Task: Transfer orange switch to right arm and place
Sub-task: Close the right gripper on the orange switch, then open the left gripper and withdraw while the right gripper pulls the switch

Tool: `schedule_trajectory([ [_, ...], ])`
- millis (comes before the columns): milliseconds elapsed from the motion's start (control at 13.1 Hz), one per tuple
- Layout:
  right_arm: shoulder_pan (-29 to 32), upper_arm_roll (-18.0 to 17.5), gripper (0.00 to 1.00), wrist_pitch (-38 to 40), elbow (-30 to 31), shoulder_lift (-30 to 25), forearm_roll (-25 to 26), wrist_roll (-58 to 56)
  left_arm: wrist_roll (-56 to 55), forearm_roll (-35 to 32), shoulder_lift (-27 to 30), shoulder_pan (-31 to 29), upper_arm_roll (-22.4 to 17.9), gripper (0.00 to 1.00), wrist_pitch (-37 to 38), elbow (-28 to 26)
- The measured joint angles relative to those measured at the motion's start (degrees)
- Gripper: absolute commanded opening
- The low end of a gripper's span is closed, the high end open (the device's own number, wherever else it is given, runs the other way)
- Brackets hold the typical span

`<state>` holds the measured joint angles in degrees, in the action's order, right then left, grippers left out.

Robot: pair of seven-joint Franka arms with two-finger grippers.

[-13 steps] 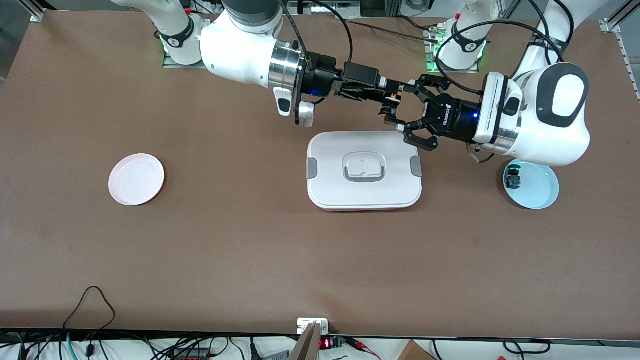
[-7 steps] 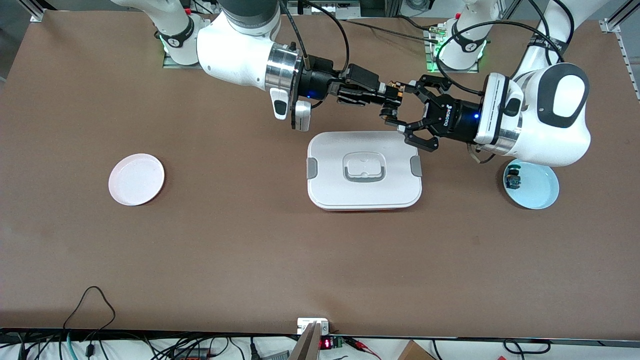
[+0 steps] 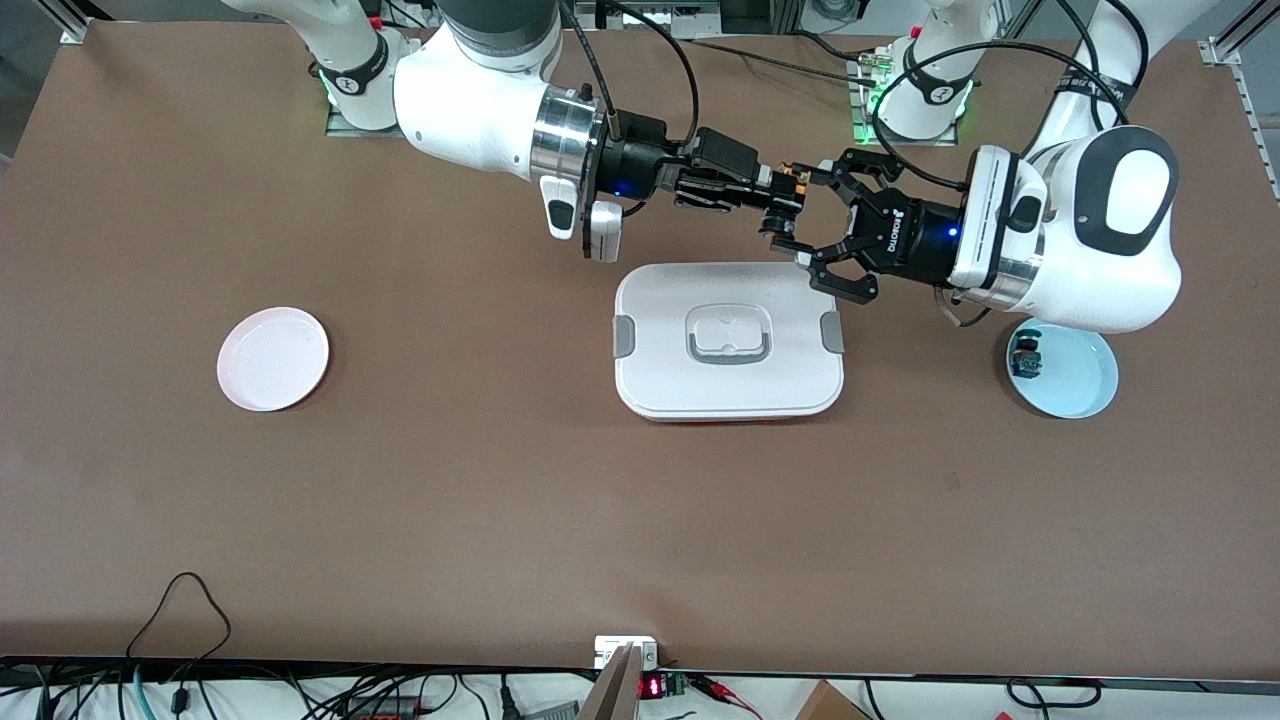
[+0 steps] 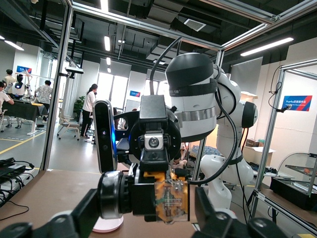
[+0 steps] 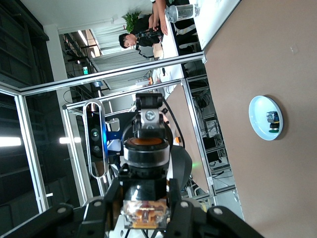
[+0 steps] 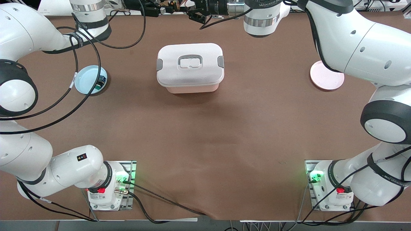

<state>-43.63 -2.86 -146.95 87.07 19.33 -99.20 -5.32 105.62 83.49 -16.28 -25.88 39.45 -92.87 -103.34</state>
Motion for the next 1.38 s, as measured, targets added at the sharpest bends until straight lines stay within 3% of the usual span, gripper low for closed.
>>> schedule_trajectory([
  [459, 0.1, 0.1, 0.09, 0.0, 0.0, 0.0, 0.0, -0.2, 0.1, -4.1, -0.5, -5.0, -0.6, 1.0, 3.7, -0.4],
  [688, 1.3, 0.2, 0.09, 0.3, 0.0, -0.3, 0.0, -0.3, 0.3, -11.9, -2.9, -12.7, -1.0, 1.0, 4.9, -0.2],
  [841, 2.3, 0.2, 0.09, 1.4, 0.1, -0.7, 0.0, -0.3, 1.2, -21.3, -6.0, -18.3, -1.2, 1.0, 5.6, 1.8],
  [1071, 4.7, 0.2, 0.09, 6.1, 2.1, -1.7, 0.0, -0.4, 1.7, -37.4, -14.5, -21.7, -1.4, 1.0, 5.5, 14.2],
  [1224, 8.1, 0.4, 0.09, 12.1, 4.3, -3.3, 0.1, -0.4, 1.6, -40.2, -20.3, -23.7, -1.7, 1.0, 5.5, 22.8],
  [1376, 12.2, 0.5, 0.09, 18.1, 6.9, -5.0, 0.8, -0.8, 1.5, -43.1, -22.5, -24.9, -4.3, 1.0, 5.7, 27.0],
])
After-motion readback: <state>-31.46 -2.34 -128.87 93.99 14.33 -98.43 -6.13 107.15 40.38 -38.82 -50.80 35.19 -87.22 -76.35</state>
